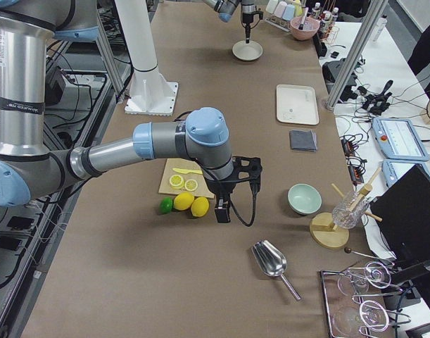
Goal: Place red cherry on plate
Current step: 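Slide the white plate with the left gripper toward the table centre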
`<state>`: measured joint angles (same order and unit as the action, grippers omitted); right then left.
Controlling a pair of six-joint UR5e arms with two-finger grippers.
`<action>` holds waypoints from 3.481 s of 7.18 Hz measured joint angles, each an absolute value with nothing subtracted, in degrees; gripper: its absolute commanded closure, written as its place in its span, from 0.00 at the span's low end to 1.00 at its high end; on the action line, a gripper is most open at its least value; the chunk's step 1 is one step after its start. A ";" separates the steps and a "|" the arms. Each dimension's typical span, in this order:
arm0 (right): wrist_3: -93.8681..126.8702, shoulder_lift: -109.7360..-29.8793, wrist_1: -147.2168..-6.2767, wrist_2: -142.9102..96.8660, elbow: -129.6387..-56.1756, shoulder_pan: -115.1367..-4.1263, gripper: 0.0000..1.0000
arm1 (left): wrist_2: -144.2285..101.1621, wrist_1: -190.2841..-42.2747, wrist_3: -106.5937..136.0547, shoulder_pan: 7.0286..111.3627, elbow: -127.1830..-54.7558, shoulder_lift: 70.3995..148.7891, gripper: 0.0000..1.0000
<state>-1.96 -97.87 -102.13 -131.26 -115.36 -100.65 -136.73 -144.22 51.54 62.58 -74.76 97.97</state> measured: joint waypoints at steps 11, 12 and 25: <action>-1.24 -97.73 -102.13 -133.85 -115.13 -98.99 0.00 | -135.79 -108.19 63.80 58.27 -95.39 115.68 1.00; -1.24 -97.73 -102.13 -133.86 -115.13 -98.87 0.00 | -130.55 -108.37 67.85 52.48 -97.23 115.96 1.00; -1.05 -97.18 -102.13 -134.95 -114.74 -97.67 0.00 | -104.38 -118.48 85.25 26.43 -90.94 121.98 0.02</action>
<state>-1.05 -97.18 -102.13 -134.95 -114.74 -97.67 -104.38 -118.48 85.25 26.43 -90.94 121.98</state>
